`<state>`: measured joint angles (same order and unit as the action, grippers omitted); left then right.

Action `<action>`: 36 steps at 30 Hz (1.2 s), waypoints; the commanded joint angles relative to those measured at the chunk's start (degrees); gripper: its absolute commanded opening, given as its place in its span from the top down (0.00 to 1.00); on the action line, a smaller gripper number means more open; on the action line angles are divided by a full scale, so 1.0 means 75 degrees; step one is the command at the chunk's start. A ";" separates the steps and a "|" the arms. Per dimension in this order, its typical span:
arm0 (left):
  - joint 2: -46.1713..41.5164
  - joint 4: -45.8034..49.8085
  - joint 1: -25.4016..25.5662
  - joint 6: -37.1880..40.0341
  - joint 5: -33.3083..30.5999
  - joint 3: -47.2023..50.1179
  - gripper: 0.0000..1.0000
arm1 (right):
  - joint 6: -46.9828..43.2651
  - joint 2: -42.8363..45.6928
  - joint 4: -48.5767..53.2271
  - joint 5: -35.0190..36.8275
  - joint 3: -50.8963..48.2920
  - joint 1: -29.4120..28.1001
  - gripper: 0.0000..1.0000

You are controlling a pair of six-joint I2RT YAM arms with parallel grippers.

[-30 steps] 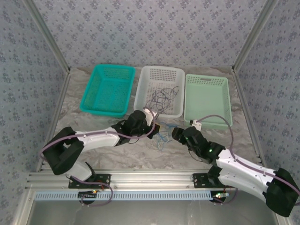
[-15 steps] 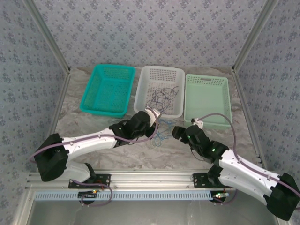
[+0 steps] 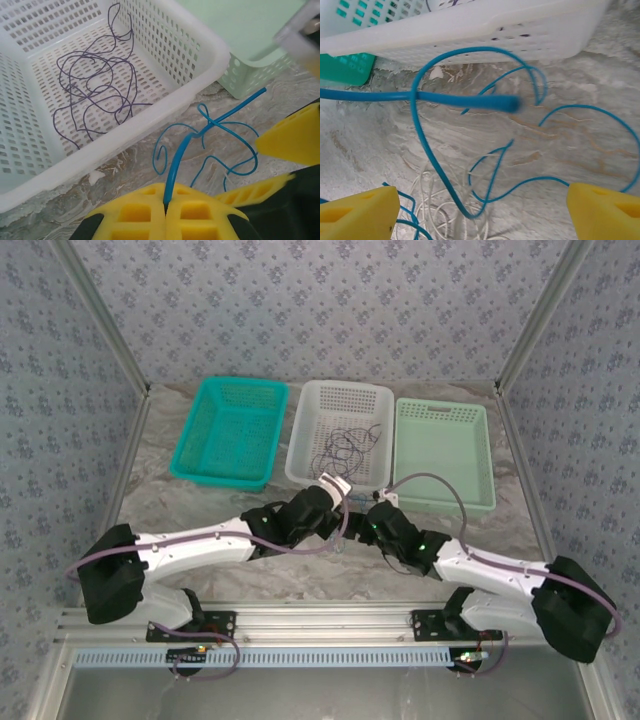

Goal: Untangle the cables

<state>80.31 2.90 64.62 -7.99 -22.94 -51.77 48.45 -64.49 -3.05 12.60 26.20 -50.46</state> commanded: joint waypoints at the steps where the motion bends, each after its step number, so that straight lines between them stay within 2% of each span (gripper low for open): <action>1: -0.0034 -0.0055 0.0270 0.0387 -0.0928 -0.0292 0.98 | 0.0159 -0.0272 -0.0481 0.0233 0.0195 -0.0110 0.11; 9: -0.0643 -0.0280 0.0384 0.0367 -0.1876 -0.0135 0.98 | 0.0805 -0.0671 0.0469 0.0585 -0.0004 -0.0243 0.17; 14: -0.0858 -0.0362 0.0512 0.0848 -0.2370 -0.0124 0.98 | 0.0776 -0.0671 0.1226 0.0969 0.0108 -0.0338 0.18; 23: -0.0889 -0.0323 0.0547 0.1032 -0.2508 -0.0066 0.98 | 0.0480 -0.0120 0.1531 0.1208 0.0173 -0.0437 0.17; 30: -0.0799 -0.0279 0.0540 0.0904 -0.2470 -0.0117 0.98 | -0.0106 0.0911 0.1078 0.1306 -0.0398 -0.0826 0.14; 36: -0.0976 -0.0325 0.0543 0.0705 -0.2036 -0.0175 0.97 | -0.0745 0.0724 -0.0097 0.1296 -0.0720 -0.0903 0.12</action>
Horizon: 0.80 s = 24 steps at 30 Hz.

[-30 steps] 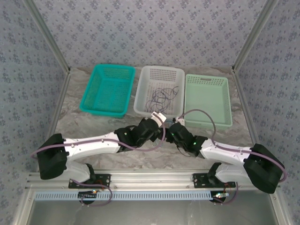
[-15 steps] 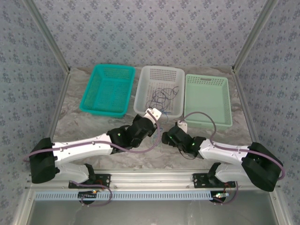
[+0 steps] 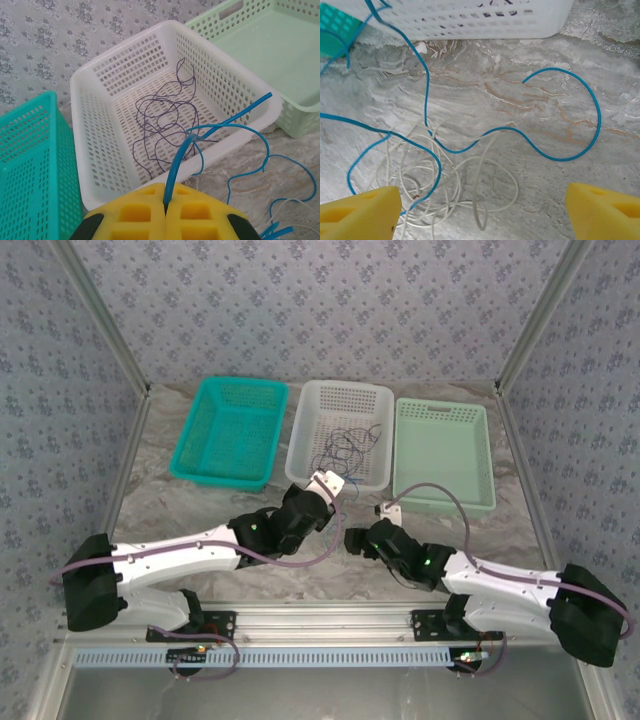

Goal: Untangle the cables

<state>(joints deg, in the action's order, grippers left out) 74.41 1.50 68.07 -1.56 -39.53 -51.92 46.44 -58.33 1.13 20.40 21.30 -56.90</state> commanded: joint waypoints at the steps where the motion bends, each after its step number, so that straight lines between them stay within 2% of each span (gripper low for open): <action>1: -0.0234 -0.0157 0.0079 -0.0227 0.0298 -0.0145 0.98 | -0.0600 -0.0199 -0.0914 0.0312 -0.0074 -0.0036 0.12; 6: -0.0478 -0.0141 0.0078 -0.0788 0.0636 0.0025 0.98 | -0.1303 -0.0734 -0.2618 0.0126 -0.0087 0.0089 0.12; 12: -0.0816 -0.0196 0.0076 -0.0999 0.0854 0.0216 0.97 | -0.1726 -0.1416 -0.2991 -0.0057 0.0160 0.0204 0.19; 15: -0.0920 -0.0200 0.0080 -0.1057 0.0864 0.0214 0.97 | -0.1757 -0.1617 -0.3302 -0.0160 0.0043 0.0255 0.35; 16: -0.0949 -0.0189 0.0079 -0.1063 0.1021 0.0216 0.97 | -0.1812 -0.1648 -0.3418 -0.0263 -0.0005 0.0255 0.45; 18: -0.0989 -0.0165 0.0077 -0.1062 0.1027 0.0226 0.97 | -0.1778 -0.1658 -0.3292 -0.0301 -0.0006 0.0226 0.71; 19: -0.1012 -0.0154 0.0071 -0.1030 0.1002 0.0217 0.97 | -0.1740 -0.1651 -0.3154 -0.0295 -0.0015 0.0189 0.77; 24: -0.1206 -0.0077 0.0070 -0.0786 0.0898 0.0176 0.97 | -0.1443 -0.1731 -0.1740 -0.0409 0.0210 0.0098 0.81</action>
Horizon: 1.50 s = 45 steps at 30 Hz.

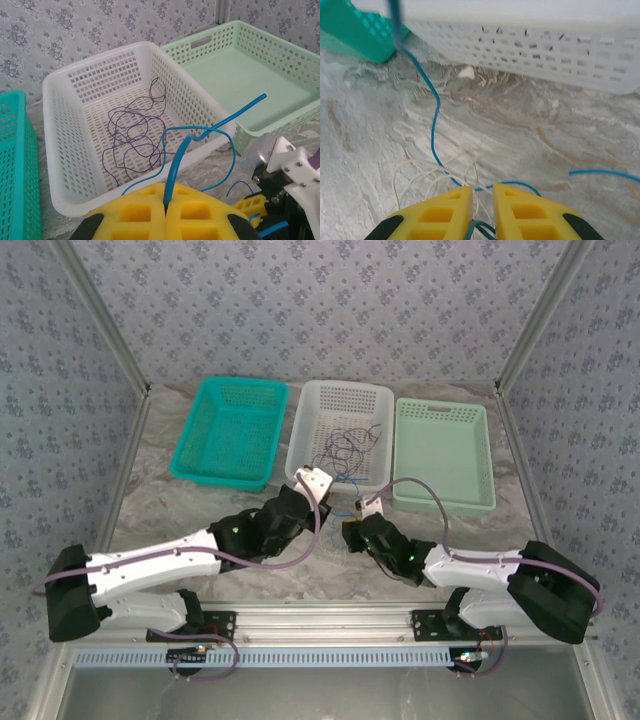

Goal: Untangle the cables

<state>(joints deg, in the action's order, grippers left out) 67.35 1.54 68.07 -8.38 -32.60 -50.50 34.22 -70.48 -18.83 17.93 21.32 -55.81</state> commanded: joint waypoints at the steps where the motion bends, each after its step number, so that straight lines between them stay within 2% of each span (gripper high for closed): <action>1: -0.0322 -0.0043 0.0057 0.0192 -0.0104 -0.0035 0.97 | 0.0442 -0.0161 0.1256 -0.0063 0.0283 -0.0055 0.82; 8: -0.0663 0.0193 -0.0060 0.0395 -0.0095 -0.0185 0.97 | 0.0955 -0.0750 0.2859 -0.0036 0.0882 0.0034 0.82; 14: -0.0727 0.0356 -0.0076 0.0352 -0.0134 -0.0164 0.97 | 0.0916 -0.0584 0.2951 0.0006 0.0873 0.0040 0.81; 15: -0.0742 0.0357 -0.0078 0.0345 -0.0132 -0.0150 0.97 | 0.0890 -0.0516 0.2941 -0.0011 0.0862 0.0024 0.77; 18: -0.0760 0.0365 -0.0089 0.0355 -0.0095 -0.0156 0.97 | 0.0882 -0.0142 0.3037 0.0060 0.0847 -0.0037 0.38; 19: -0.0744 0.0380 -0.0091 0.0350 -0.0104 -0.0143 0.97 | 0.0931 0.0104 0.3133 0.0155 0.0838 -0.0054 0.33; 24: -0.0707 0.0494 -0.0153 0.0260 -0.0060 -0.0145 0.96 | 0.0740 0.1807 0.3725 0.0521 0.0766 -0.0105 0.31; 27: -0.0725 0.0521 -0.0179 0.0192 0.0093 -0.0105 0.96 | 0.0316 0.3015 0.4312 0.0689 0.0870 -0.0083 0.31; 31: -0.0766 0.0448 -0.0195 0.0084 0.0296 -0.0047 0.96 | -0.0628 0.3852 0.4708 0.0862 0.1083 0.0038 0.27; 37: -0.0748 0.0401 -0.0195 0.0059 0.0621 -0.0054 0.96 | -0.1645 0.3818 0.3201 0.0328 0.0852 0.0576 0.25; 42: -0.0789 0.0448 -0.0202 0.0072 0.0861 -0.0046 0.96 | -0.1879 0.3423 0.1853 -0.0709 0.0708 0.1404 0.28; 45: -0.0754 0.0487 -0.0205 0.0058 0.0858 -0.0051 0.96 | -0.2045 0.3244 0.1298 -0.1283 0.0731 0.1566 0.30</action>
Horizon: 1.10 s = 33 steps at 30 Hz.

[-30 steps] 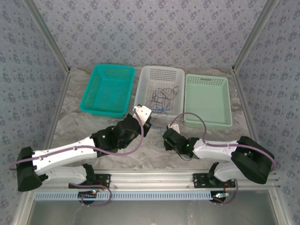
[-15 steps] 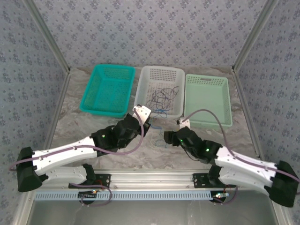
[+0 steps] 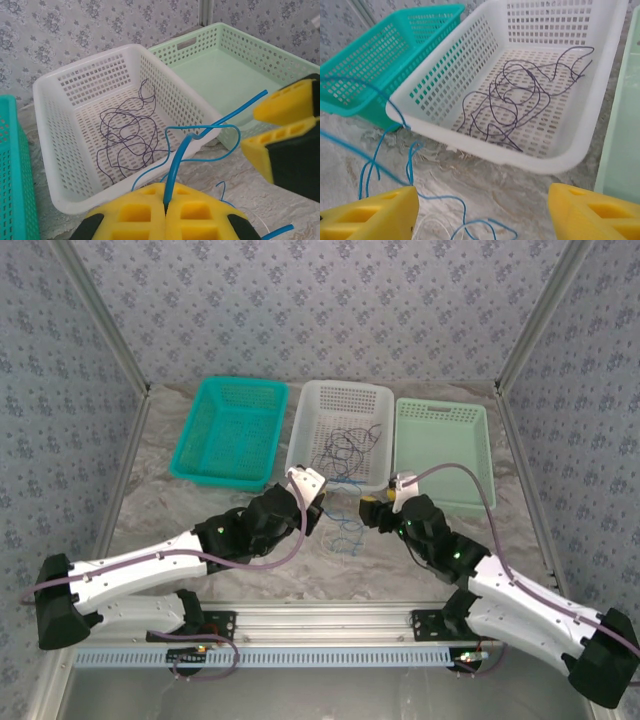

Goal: Untangle the cables

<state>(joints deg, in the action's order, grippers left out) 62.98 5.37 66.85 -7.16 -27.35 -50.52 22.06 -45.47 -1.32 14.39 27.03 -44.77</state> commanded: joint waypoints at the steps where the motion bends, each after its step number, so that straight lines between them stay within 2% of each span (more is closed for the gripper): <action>1: -0.0151 -0.0016 -0.0042 -0.0111 0.0162 -0.0055 0.96 | -0.0519 -0.0165 -0.1097 -0.0930 -0.0002 0.0104 0.30; 3: -0.0120 -0.0014 -0.0042 -0.0118 0.0187 -0.0086 0.96 | -0.0594 -0.0374 -0.1113 -0.1038 0.0113 0.0119 0.31; 10: 0.0016 -0.0086 -0.0042 -0.0127 0.0312 -0.0155 0.96 | -0.0748 -0.1140 -0.1536 -0.1700 0.0421 0.0179 0.41; 16: -0.0065 0.0230 -0.0234 -0.0352 0.0172 -0.0171 0.96 | -0.0779 -0.0711 -0.1069 -0.1733 0.0328 0.0173 0.43; 19: -0.0123 0.0248 -0.0290 -0.0359 0.0267 -0.0163 0.96 | -0.0881 -0.0355 -0.0737 -0.1669 0.0238 0.0178 0.41; 22: -0.0113 -0.0032 -0.0288 -0.0300 0.0654 -0.0089 0.96 | -0.1001 -0.0261 -0.1011 -0.1748 0.0109 0.0204 0.38; 28: -0.0002 -0.0299 -0.0288 -0.0183 0.1310 -0.0205 0.96 | -0.1212 -0.1218 -0.1805 -0.2098 0.0513 0.0301 0.37; 30: -0.0018 -0.0294 -0.0288 -0.0160 0.1390 -0.0259 0.96 | -0.1316 -0.1565 -0.1781 -0.2171 0.0736 0.0322 0.40; 33: -0.0139 -0.0294 -0.0288 -0.0159 0.1476 -0.0228 0.96 | -0.1463 -0.1834 -0.1766 -0.2130 0.0908 0.0345 0.64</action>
<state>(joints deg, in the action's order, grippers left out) 63.09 5.74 64.86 -8.84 -18.48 -50.54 13.15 -58.61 -12.32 -0.75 31.03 -42.59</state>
